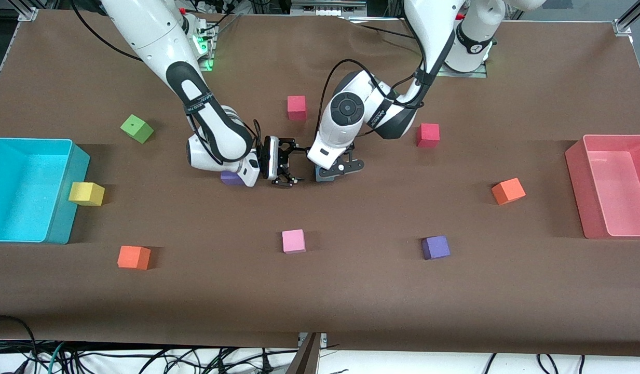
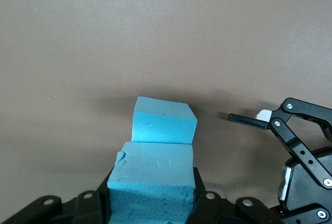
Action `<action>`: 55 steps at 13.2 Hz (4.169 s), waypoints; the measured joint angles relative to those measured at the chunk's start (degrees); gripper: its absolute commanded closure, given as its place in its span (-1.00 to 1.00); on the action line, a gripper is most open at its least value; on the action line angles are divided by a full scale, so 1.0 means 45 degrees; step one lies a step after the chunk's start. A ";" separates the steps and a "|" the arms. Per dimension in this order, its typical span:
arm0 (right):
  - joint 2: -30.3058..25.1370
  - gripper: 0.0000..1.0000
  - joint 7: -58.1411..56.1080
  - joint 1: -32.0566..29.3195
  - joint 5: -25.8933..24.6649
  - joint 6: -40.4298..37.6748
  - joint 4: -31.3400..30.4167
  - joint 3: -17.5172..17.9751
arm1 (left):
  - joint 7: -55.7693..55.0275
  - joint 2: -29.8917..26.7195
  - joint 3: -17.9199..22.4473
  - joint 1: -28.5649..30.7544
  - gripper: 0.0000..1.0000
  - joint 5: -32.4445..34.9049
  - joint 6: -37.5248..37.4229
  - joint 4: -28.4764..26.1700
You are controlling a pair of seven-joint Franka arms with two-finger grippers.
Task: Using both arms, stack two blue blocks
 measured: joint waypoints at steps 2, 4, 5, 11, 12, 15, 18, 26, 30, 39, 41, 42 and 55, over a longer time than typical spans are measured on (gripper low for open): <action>0.0000 -1.00 -0.0013 -0.0006 0.0002 0.0000 0.0000 -0.0001 | 0.0000 0.0005 0.0119 -0.0020 1.00 0.0000 0.0000 0.0001; 0.0001 -1.00 -0.0028 -0.0008 0.0003 0.0000 0.0000 -0.0001 | 0.0000 0.0007 0.0235 -0.0033 1.00 0.0000 0.0005 0.0020; 0.0001 -1.00 -0.0041 -0.0012 0.0004 0.0000 0.0000 -0.0001 | 0.0000 0.0007 0.0276 -0.0035 1.00 0.0000 0.0009 0.0066; 0.0014 -1.00 -0.0054 -0.0025 0.0006 0.0000 0.0000 -0.0002 | 0.0000 0.0213 0.0322 -0.0155 0.91 0.0000 0.0011 0.0321; 0.0016 -1.00 -0.0056 -0.0031 0.0006 0.0000 0.0000 -0.0006 | 0.0000 0.0302 0.0342 -0.0187 0.75 0.0000 0.0017 0.0365; 0.0044 -1.00 -0.0085 -0.0040 0.0006 0.0000 -0.0003 -0.0006 | 0.0000 0.0336 0.0382 -0.0223 -0.99 0.0000 0.0018 0.0422; 0.0060 -1.00 -0.0118 -0.0043 0.0006 0.0000 -0.0003 -0.0006 | 0.0000 0.0342 0.0396 -0.0238 -1.00 0.0000 0.0019 0.0422; 0.0068 -1.00 -0.0298 -0.0091 0.0007 0.0001 0.0004 -0.0014 | -0.0010 -0.0114 0.0655 -0.0074 -1.00 0.0000 -0.0035 0.0788; 0.0068 -1.00 -0.0317 -0.0119 0.0007 0.0000 0.0000 -0.0025 | 0.0371 -0.2054 0.0741 0.1456 -1.00 0.0005 -0.2183 0.0697; -0.1777 -1.00 0.1886 -0.0491 0.0031 -0.0134 -0.0784 -0.0278 | 0.8259 -0.7694 0.0808 0.6196 -1.00 0.2331 -0.6916 -0.1220; -0.2721 -1.00 0.2827 -0.0482 0.0010 -0.0125 -0.1301 -0.0481 | 0.9478 -0.8427 0.0856 0.6711 -1.00 0.2530 -0.7253 -0.1437; -0.3086 -1.00 0.3039 -0.0479 -0.0009 -0.0125 -0.1487 -0.0722 | 0.9775 -0.8502 0.0980 0.6810 -1.00 0.2535 -0.7340 -0.1462; -0.4033 -1.00 0.5948 -0.0780 -0.7235 -0.6649 0.0270 -0.8700 | 1.0079 -0.7720 0.0893 0.6721 -1.00 0.3416 -0.8373 -0.0487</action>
